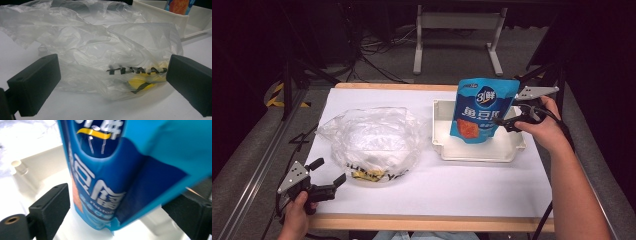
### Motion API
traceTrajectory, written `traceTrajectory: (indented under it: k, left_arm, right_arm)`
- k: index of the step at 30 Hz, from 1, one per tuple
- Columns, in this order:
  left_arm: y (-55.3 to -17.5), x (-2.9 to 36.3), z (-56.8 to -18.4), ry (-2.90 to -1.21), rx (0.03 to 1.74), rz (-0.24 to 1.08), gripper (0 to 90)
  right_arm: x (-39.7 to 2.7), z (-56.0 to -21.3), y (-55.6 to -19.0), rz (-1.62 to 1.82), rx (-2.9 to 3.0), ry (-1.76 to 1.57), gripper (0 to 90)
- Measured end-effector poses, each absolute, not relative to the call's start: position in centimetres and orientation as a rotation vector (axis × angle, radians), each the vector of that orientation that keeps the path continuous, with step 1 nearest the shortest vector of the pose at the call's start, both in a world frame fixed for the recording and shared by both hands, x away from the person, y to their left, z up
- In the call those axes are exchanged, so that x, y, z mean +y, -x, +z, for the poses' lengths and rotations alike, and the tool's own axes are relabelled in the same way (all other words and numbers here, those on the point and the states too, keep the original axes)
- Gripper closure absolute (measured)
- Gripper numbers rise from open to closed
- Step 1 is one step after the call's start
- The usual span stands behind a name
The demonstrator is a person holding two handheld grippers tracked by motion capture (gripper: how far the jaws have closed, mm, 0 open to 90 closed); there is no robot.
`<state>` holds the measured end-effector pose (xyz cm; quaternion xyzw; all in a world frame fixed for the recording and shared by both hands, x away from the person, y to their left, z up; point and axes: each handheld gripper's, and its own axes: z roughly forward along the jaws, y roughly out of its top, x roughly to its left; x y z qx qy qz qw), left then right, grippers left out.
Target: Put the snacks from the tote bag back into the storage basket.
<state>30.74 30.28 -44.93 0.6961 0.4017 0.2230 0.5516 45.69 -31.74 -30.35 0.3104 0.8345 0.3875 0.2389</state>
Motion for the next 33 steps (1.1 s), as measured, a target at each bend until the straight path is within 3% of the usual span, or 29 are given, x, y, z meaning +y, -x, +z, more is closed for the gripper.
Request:
traceTrajectory:
  k: [18,33]
  left_arm:
    - [-30.9,30.1,-44.8,-1.657,0.944,0.526,0.2]
    - [-30.9,30.0,-44.8,-1.652,0.941,0.531,0.2]
  right_arm:
    - [-34.2,-28.4,-41.4,1.172,2.137,-0.909,5.3]
    - [-33.1,-28.7,-36.8,1.336,2.127,-0.839,4.2]
